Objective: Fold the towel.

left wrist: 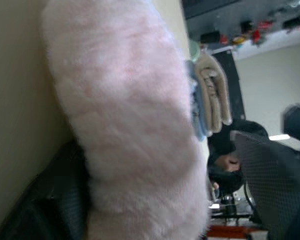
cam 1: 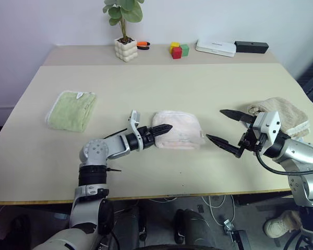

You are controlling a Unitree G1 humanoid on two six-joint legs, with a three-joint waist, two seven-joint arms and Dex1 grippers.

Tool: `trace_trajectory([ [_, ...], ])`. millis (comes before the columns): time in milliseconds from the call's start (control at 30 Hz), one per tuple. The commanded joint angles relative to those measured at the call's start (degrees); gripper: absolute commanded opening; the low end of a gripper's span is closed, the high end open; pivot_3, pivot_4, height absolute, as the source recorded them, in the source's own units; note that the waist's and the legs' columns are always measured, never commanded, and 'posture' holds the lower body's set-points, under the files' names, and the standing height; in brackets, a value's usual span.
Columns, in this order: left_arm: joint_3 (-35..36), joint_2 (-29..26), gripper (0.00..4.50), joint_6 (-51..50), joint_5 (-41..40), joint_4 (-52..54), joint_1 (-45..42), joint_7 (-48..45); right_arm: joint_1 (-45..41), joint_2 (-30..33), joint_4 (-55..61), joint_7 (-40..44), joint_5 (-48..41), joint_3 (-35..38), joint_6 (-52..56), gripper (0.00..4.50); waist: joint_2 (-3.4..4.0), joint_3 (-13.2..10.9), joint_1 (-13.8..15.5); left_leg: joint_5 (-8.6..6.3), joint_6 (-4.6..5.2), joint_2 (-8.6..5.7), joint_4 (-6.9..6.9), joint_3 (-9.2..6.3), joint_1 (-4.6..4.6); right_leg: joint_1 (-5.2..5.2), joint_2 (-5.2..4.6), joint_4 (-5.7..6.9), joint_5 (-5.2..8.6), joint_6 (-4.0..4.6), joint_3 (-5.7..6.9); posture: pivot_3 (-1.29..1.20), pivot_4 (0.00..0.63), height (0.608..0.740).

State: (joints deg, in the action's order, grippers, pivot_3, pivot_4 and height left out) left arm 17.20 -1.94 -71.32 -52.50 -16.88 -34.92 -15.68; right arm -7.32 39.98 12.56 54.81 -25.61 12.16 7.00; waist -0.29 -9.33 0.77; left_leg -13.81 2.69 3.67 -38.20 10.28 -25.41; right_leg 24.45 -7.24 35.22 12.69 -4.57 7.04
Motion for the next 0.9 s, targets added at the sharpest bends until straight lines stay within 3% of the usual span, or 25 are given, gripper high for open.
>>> trace_trajectory([
  [33,-0.4,0.7,2.12,-1.9,0.9,-3.1,-1.4,1.0,0.7,1.1,0.7,0.6,0.6,1.9,-3.0,4.5,-0.01,0.0,0.0,0.0,0.01,0.0,0.01,0.0,-0.06,-0.04,0.0,0.0,0.0,-0.01,0.0,0.0,0.15,0.74],
  [167,-0.1,0.9,0.04,-2.5,1.3,-4.4,-2.4,0.9,2.4,2.7,0.3,2.2,0.8,2.9,-4.3,4.5,0.01,0.0,0.1,0.01,0.0,0.0,0.04,-0.01,-0.04,-0.09,0.02,0.02,0.01,-0.03,0.05,0.0,0.15,0.74],
  [333,0.8,1.5,0.04,-1.7,1.3,-4.4,-2.7,0.9,4.5,3.5,0.9,3.7,-0.1,3.8,-5.1,4.5,0.01,0.0,0.0,0.0,-0.01,0.0,0.0,-0.03,0.04,-0.05,0.0,0.01,-0.01,-0.03,0.05,0.0,0.15,0.74],
  [500,2.5,1.8,0.04,6.8,2.0,-2.2,-3.5,-0.9,5.7,3.8,0.7,4.9,-1.2,3.9,-3.5,4.5,-0.03,0.0,-0.1,0.0,-0.01,0.0,0.01,-0.07,0.03,-0.03,-0.02,-0.02,-0.01,-0.03,0.1,0.0,0.15,0.74],
  [667,1.4,-1.4,0.04,13.9,4.1,2.8,-2.4,-5.5,3.8,2.6,0.5,3.4,-2.1,3.2,-2.8,4.5,-0.03,-0.1,-0.5,0.03,-0.04,0.02,0.08,-0.05,-0.13,0.0,0.03,0.0,-0.02,-0.01,0.07,0.0,0.15,0.74],
  [900,7.4,-7.1,0.04,26.7,4.6,6.5,-3.3,-7.7,0.1,1.0,2.6,2.6,-10.8,2.8,6.7,4.5,-0.03,-0.1,-0.3,0.08,-0.09,0.08,0.12,-0.05,-0.17,0.05,0.1,0.0,-0.03,0.01,0.06,0.0,0.15,0.74],
])
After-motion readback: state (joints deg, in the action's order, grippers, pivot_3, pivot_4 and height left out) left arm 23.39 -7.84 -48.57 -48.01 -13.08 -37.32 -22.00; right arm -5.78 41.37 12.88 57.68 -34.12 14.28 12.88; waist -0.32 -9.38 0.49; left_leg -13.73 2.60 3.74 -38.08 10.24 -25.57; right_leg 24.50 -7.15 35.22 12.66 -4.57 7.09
